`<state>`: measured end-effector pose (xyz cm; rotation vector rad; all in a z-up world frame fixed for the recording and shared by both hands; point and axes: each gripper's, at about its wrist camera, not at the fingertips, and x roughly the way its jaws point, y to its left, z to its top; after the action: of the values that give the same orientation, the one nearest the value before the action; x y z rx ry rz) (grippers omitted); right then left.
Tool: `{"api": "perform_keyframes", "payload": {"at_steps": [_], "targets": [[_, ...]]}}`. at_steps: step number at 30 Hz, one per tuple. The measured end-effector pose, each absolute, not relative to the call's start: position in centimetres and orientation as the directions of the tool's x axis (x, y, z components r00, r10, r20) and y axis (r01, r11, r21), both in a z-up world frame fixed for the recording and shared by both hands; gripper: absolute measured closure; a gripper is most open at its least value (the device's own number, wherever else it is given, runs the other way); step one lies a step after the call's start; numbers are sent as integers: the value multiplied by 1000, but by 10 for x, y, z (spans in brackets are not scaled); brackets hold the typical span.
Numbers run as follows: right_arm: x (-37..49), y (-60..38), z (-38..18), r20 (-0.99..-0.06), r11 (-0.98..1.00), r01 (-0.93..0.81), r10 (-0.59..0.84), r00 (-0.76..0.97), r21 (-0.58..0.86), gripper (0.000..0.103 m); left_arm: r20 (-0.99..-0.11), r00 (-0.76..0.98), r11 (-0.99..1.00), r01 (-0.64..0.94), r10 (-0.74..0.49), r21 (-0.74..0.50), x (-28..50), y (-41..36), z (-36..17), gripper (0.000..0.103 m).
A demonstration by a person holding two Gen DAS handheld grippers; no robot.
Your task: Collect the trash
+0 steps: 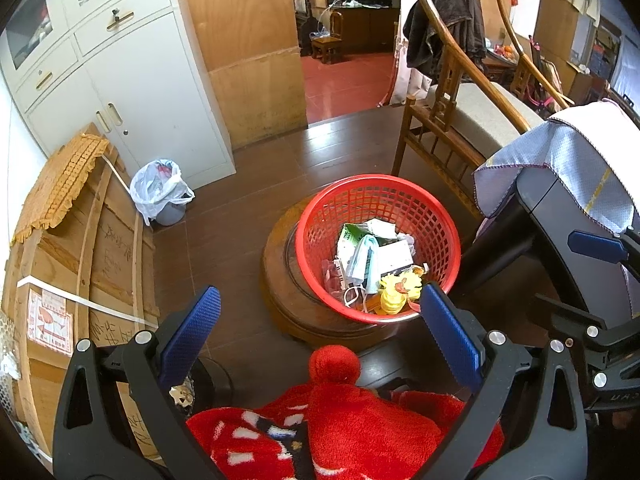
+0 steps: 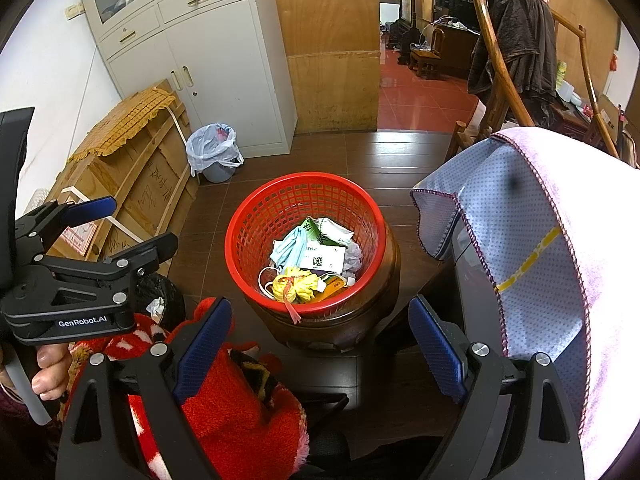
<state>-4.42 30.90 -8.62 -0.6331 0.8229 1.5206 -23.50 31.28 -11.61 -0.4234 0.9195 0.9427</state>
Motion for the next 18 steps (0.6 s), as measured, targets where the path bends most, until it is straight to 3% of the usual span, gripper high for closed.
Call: {"api": "perform_keyframes", "payload": {"at_steps": [18], "targets": [[-44, 312, -85, -791, -10, -990, 600, -117, 139, 15, -823, 262, 546, -835, 504, 68, -234, 312, -116, 7]]}}
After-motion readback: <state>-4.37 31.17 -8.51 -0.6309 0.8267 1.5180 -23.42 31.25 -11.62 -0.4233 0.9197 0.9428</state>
